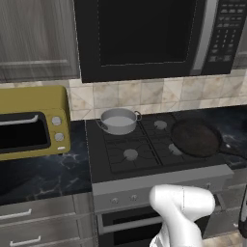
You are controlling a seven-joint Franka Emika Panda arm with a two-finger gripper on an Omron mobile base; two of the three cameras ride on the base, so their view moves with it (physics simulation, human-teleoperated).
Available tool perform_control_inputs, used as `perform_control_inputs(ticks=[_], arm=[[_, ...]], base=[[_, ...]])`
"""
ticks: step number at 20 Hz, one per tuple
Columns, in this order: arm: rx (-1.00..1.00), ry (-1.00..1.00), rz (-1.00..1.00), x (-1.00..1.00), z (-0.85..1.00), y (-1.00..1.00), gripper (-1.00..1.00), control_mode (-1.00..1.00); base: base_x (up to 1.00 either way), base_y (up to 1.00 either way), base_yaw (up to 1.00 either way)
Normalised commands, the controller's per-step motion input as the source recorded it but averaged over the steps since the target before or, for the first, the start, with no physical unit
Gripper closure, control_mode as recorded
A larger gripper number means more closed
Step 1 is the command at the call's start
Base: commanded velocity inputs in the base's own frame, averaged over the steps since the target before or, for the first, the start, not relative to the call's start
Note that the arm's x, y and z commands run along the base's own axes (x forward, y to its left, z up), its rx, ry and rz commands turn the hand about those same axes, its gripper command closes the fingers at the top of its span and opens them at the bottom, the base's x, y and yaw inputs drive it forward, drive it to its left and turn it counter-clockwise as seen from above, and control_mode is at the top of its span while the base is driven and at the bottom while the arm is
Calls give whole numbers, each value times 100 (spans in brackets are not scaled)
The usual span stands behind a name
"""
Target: Move the pot and pan from the stove into the sink.
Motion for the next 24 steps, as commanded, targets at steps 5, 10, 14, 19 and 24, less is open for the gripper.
perform_control_inputs(ticks=[5, 10, 14, 19, 24], arm=[[0, -7, 0, -4, -1, 0, 100, -100], [0, 0, 1, -8, 0, 0, 100, 100], [0, 0, 0, 0, 0, 0, 100, 100], [0, 0, 0, 0, 0, 0, 100, 100], [0, 0, 0, 0, 0, 0, 100, 100]], base=[[0, 0, 0], [-14, 0, 2], [-72, 5, 25], [-46, 5, 36], [-16, 6, 45]])
